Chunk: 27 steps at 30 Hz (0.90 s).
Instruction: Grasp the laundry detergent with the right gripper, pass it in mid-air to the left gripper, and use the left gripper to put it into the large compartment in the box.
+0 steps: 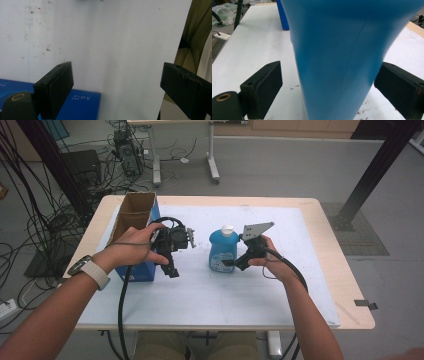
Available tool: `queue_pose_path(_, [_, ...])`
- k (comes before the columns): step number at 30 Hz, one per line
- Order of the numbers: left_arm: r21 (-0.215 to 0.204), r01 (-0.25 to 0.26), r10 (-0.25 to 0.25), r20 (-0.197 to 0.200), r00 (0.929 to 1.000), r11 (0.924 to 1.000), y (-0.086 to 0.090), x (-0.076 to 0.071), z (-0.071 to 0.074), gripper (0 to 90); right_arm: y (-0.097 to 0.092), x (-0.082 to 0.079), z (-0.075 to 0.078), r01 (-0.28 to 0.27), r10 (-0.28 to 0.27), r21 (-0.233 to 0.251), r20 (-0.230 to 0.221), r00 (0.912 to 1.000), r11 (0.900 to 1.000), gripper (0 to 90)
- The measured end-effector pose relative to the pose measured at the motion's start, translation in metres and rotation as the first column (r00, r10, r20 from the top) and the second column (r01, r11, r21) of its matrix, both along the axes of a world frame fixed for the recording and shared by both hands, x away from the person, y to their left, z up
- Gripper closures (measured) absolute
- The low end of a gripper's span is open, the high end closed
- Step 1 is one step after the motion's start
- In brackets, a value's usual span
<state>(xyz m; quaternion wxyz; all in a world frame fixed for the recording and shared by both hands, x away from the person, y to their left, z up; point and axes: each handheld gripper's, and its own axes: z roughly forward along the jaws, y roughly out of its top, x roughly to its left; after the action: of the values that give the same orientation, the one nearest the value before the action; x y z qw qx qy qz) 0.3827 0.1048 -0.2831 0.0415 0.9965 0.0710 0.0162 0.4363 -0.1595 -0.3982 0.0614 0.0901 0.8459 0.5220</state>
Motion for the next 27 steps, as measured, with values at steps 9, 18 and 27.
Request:
queue_pose_path(9, [0.001,-0.004,0.004,0.0,1.0,1.0,0.0009,0.0002,0.0002,11.8,0.004,0.0007,-0.0034,0.002,-0.002,0.016,0.002,1.0,0.9999,11.8])
queue_pose_path(18, [0.0,-0.004,0.004,-0.001,1.0,1.0,0.0011,0.0002,0.0,11.8,0.006,0.0006,-0.007,0.01,-0.011,0.048,0.011,0.9999,0.9988,16.2])
queue_pose_path(27, [0.001,-0.006,0.006,-0.003,1.0,1.0,0.0016,0.0006,-0.0007,11.8,0.0069,0.002,-0.0095,0.011,-0.011,0.054,0.012,0.9999,0.9985,19.6])
